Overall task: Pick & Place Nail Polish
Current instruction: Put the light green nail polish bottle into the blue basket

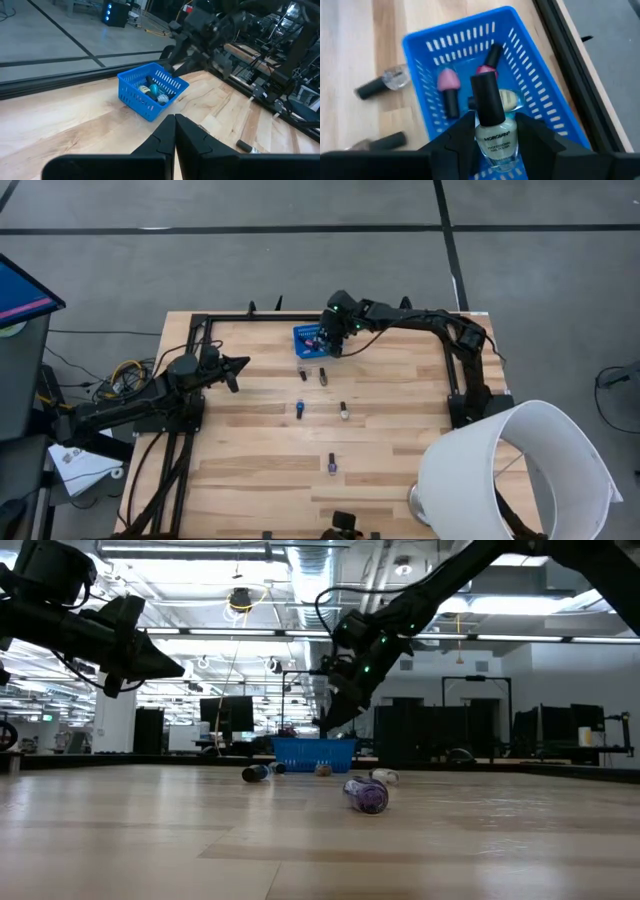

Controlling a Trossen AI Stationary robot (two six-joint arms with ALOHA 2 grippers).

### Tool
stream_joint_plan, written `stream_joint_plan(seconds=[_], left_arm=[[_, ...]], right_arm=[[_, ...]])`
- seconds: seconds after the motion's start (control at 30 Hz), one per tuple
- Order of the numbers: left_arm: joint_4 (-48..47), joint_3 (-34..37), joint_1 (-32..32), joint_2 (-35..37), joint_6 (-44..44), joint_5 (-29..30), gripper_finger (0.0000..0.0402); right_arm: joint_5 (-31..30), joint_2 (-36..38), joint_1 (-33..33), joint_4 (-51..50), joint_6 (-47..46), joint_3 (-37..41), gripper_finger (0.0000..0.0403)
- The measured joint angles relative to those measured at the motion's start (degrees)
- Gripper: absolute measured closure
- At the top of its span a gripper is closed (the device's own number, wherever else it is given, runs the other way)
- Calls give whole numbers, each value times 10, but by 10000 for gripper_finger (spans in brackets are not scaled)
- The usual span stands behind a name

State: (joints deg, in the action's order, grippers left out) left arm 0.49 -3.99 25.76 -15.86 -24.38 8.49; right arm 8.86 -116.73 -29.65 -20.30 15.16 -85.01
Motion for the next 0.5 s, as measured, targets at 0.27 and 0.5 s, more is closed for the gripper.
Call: stream_joint_plan(seconds=[0.27,0.5], left_arm=[[0,0,0,0,-1,0,401],[0,0,0,0,-1,0,401]], right_arm=[[-1,-18,7,-10,-7,2,276],[0,-17,6,-8,-7,1,259]])
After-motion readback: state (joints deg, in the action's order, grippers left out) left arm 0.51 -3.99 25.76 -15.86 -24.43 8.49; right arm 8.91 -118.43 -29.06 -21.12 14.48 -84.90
